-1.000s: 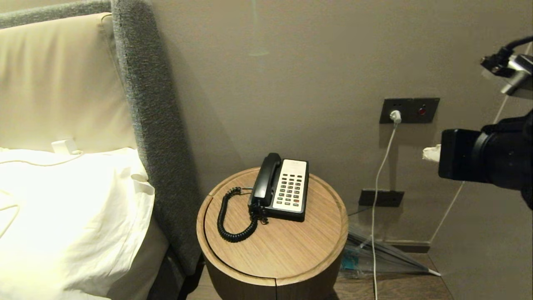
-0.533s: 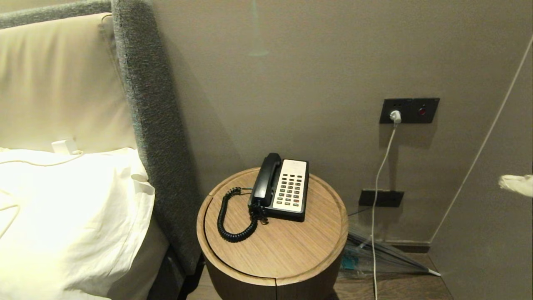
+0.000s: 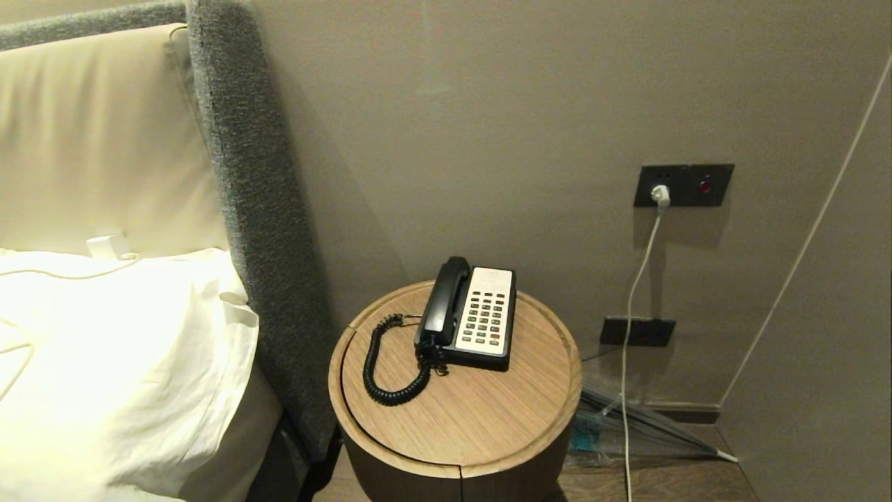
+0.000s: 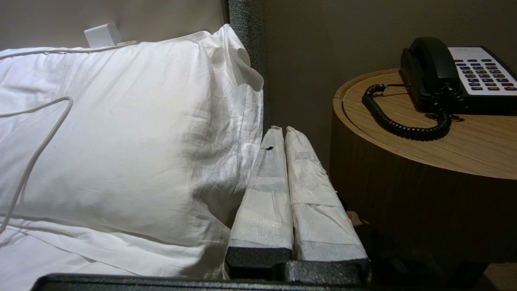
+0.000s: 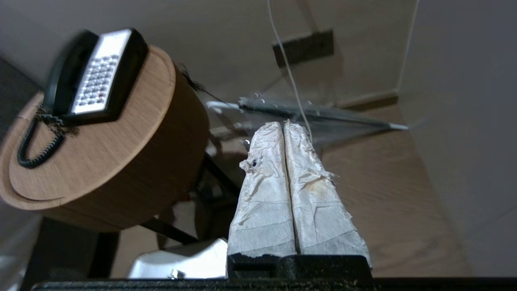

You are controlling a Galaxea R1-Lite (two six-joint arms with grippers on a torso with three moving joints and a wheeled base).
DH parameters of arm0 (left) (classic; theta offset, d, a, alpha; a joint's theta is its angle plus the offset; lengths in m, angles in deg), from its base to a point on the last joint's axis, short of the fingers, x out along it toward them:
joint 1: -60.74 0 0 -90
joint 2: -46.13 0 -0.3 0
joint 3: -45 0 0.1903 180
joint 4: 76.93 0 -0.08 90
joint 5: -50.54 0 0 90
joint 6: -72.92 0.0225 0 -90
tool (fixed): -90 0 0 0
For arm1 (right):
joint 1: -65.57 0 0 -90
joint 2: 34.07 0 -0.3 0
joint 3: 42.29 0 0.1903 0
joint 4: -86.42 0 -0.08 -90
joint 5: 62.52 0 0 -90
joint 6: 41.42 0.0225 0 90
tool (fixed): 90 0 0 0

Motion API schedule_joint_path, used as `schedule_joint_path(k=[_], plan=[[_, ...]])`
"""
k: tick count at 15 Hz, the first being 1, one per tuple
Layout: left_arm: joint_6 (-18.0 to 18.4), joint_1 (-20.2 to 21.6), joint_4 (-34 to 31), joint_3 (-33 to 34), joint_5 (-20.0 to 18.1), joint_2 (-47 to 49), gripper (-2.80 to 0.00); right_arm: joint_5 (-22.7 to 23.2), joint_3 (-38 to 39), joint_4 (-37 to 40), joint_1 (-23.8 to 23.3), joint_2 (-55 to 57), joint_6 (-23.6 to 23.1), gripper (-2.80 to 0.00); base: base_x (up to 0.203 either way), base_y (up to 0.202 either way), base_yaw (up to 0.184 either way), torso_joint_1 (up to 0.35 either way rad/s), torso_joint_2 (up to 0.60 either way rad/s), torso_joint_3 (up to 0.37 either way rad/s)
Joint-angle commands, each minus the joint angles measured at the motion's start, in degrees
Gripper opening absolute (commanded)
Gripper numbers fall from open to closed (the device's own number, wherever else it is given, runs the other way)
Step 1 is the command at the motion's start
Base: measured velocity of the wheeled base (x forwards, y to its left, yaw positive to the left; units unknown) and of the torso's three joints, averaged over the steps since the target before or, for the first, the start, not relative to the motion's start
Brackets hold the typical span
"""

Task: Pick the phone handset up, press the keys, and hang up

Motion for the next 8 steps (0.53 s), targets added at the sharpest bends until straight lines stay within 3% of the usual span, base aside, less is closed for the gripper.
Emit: schedule_joint_path(k=[1, 2, 4, 8], plan=[[-0.04, 0.01, 0.04, 2.29, 0.02, -0.02, -2.8, 5.75, 4.2, -1.18, -8.32, -8.87, -1.08, -2.8, 0.0, 0.0, 0.0, 0.0, 0.0, 0.0], [0.05, 0.01, 0.04, 2.29, 0.02, -0.02, -2.8, 10.54, 5.15, -2.37, -10.07, -8.88, -2.57, -2.8, 0.0, 0.0, 0.0, 0.0, 0.0, 0.0], [0.12, 0.01, 0.04, 2.29, 0.02, -0.02, -2.8, 15.02, 10.11, -2.79, -13.87, -12.07, -7.44, -2.8, 0.0, 0.0, 0.0, 0.0, 0.0, 0.0], [0.05, 0.01, 0.03, 2.29, 0.02, -0.02, -2.8, 16.73, 21.15, -5.91, -14.97, -20.62, -11.14, -2.8, 0.0, 0.0, 0.0, 0.0, 0.0, 0.0]])
